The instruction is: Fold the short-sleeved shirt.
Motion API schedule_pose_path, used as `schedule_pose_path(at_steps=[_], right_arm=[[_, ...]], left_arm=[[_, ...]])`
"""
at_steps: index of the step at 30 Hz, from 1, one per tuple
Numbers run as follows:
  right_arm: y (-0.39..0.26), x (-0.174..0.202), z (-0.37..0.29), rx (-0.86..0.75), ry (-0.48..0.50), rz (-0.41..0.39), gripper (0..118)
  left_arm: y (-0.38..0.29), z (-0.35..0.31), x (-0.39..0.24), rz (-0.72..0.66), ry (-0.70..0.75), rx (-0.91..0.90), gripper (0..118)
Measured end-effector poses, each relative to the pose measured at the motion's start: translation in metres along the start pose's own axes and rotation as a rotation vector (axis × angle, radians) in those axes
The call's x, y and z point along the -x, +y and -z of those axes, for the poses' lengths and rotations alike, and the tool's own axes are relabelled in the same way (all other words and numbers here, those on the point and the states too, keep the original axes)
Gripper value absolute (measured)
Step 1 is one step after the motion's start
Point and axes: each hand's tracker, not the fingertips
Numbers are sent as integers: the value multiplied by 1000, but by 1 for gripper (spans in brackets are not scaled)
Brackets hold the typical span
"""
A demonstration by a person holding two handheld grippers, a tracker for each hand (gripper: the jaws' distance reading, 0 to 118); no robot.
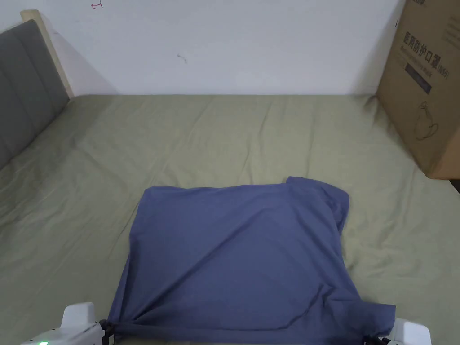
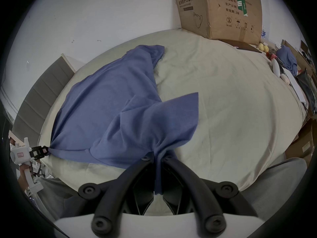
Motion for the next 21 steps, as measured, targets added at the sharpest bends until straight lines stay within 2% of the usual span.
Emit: schedule_pose_path(at_steps=[1,3,5,6,13,15,17,19,21], right_arm=[[2,6,-6,-4,-7,-4,13],[12,12,-21,-35,-33,-38,59],[26,20,-40,-116,-37,-66,95],[35,24,-50,-166,-38,-76,96],[100,62,-122,-523,-25,-160,96],[109,74,-135,-595,-36,-188,96],[113,86,-142,-658,-58,-228,92],[114,95,-145,-687,-95,-259,92],[111,103,-147,-715,-101,-271,84]], left_arm=[[3,-4,1,-12,-11,6,15],[12,-15,0,-57,-35,1,61],[20,-34,-5,-80,-75,-65,105],[27,-44,-8,-80,-83,-114,112],[85,-129,-53,-31,-98,-483,112],[95,-144,-64,-23,-78,-572,108],[97,-145,-66,-2,-76,-643,93],[100,-151,-73,1,-80,-693,88],[101,-154,-80,2,-96,-709,57]])
